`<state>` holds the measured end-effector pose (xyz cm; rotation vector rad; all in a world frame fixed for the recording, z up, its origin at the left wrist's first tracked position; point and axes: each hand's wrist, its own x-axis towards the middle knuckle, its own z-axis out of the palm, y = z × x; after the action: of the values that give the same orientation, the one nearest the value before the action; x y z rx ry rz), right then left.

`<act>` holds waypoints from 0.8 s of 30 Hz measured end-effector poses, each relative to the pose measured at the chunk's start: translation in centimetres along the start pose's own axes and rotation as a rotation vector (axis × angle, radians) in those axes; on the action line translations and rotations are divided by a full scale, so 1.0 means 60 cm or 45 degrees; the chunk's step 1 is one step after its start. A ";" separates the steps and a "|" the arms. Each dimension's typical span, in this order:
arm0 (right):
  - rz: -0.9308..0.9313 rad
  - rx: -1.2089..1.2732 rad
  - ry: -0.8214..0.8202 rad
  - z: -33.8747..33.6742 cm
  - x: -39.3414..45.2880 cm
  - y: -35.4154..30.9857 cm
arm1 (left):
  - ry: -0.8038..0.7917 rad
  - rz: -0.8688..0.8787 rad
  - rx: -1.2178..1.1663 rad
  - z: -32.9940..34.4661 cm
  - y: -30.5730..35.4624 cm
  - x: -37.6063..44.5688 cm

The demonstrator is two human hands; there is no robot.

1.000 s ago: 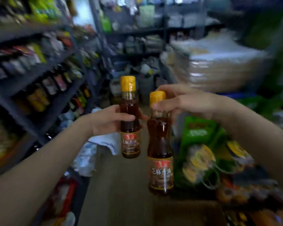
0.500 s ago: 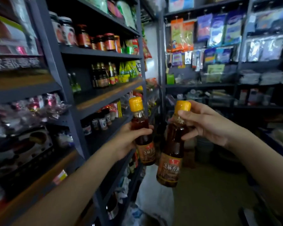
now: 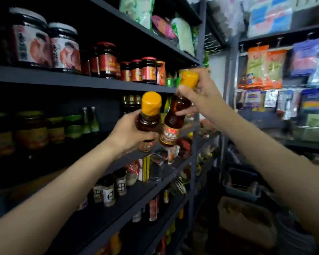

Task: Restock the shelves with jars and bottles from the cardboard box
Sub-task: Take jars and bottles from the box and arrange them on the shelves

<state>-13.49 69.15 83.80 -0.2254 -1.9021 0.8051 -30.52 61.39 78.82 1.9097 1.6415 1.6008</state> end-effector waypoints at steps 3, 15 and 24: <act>-0.087 0.028 -0.023 0.011 0.068 0.083 | 0.165 -0.106 0.093 -0.014 -0.045 0.052; -0.250 -0.332 -0.320 0.055 0.208 0.285 | 0.342 -0.391 0.244 -0.021 -0.198 0.228; -0.304 -0.198 -0.552 0.051 0.314 0.445 | 0.432 -0.715 0.195 0.014 -0.267 0.339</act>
<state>-30.07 97.29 80.31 0.0915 -2.3483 0.5746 -43.28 83.93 79.60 1.0990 2.2301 1.6366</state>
